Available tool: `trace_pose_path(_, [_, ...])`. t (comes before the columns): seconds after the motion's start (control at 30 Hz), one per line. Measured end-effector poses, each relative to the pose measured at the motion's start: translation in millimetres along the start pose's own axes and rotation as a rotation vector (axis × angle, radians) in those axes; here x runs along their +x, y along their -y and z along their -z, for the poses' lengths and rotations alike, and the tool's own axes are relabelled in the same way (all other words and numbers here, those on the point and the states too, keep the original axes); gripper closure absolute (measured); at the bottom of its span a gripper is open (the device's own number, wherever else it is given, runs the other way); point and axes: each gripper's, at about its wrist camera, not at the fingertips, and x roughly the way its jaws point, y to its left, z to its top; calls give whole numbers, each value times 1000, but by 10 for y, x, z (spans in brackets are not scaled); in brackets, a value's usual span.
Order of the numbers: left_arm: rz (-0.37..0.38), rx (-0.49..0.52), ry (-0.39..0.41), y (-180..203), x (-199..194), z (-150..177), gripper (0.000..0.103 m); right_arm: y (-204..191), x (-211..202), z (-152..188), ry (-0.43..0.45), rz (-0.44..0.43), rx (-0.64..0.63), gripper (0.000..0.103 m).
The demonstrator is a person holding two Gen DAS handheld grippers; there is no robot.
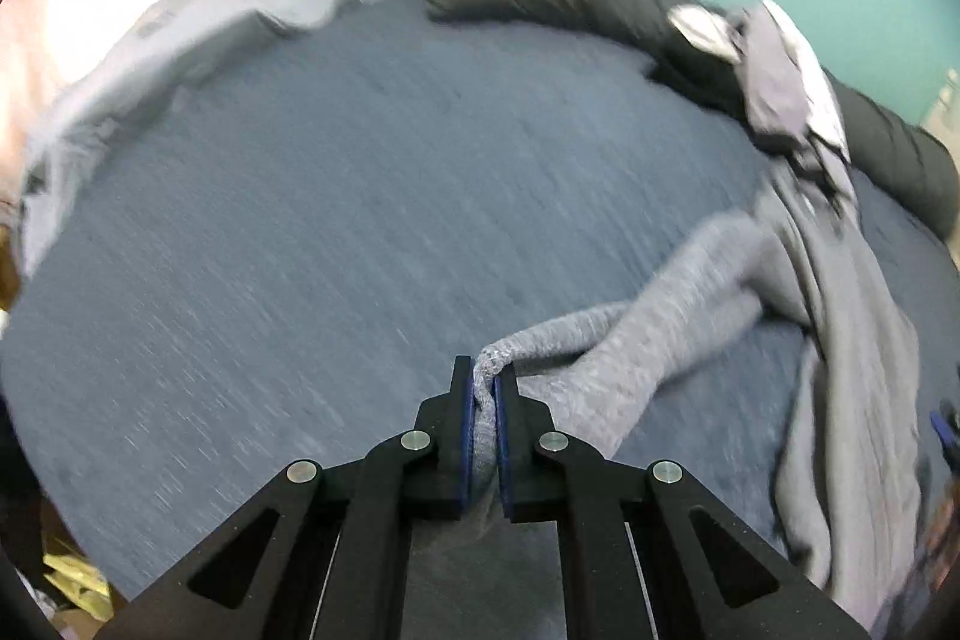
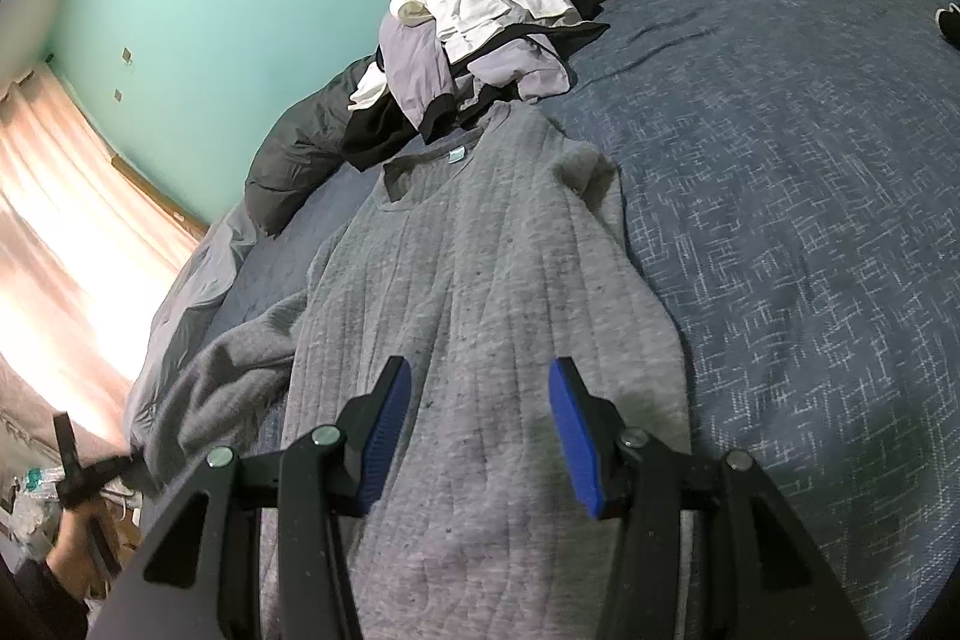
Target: Fold clothes
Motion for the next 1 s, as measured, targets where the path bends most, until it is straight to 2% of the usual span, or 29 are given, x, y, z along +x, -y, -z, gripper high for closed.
trace_pose_path(0.07, [-58,-9,61,-37,-60,-168,97,10,4,-3,0,2,1,54])
trace_pose_path(0.13, [-99,-19,90,-158,-89,-262,97,22,8,-5,0,5,2,54])
trace_pose_path(0.17, [-96,-30,65,-253,-50,-281,97,27,10,-6,0,7,1,54])
trace_pose_path(0.27, [-57,-66,-101,-474,275,-244,96,21,26,0,-4,10,-6,54])
trace_pose_path(0.3, [-60,-80,-124,-534,353,-194,96,18,33,3,-6,10,-8,54])
trace_pose_path(0.4, [-41,-141,-152,-695,520,-87,94,11,49,9,-12,11,-15,54])
trace_pose_path(0.47, [-31,-144,-164,-711,614,-70,94,11,54,16,-15,13,-17,54])
trace_pose_path(0.57, [-15,-135,-164,-721,678,-108,94,11,59,25,-17,18,-23,54])
trace_pose_path(0.7, [31,-211,-169,-866,763,-207,94,-11,89,35,-22,23,-35,54])
trace_pose_path(0.73, [23,-212,-182,-885,802,-222,93,-20,100,38,-25,24,-39,54])
trace_pose_path(0.77, [2,-198,-200,-895,841,-227,83,-28,110,44,-28,25,-44,54])
trace_pose_path(0.8, [-30,-180,-196,-895,848,-237,67,-33,122,51,-33,25,-47,54])
trace_pose_path(0.83, [-55,-168,-180,-889,832,-247,62,-36,130,58,-36,25,-48,54])
trace_pose_path(1.0, [-70,-145,-113,-740,712,-317,59,-32,137,69,-36,24,-46,54])
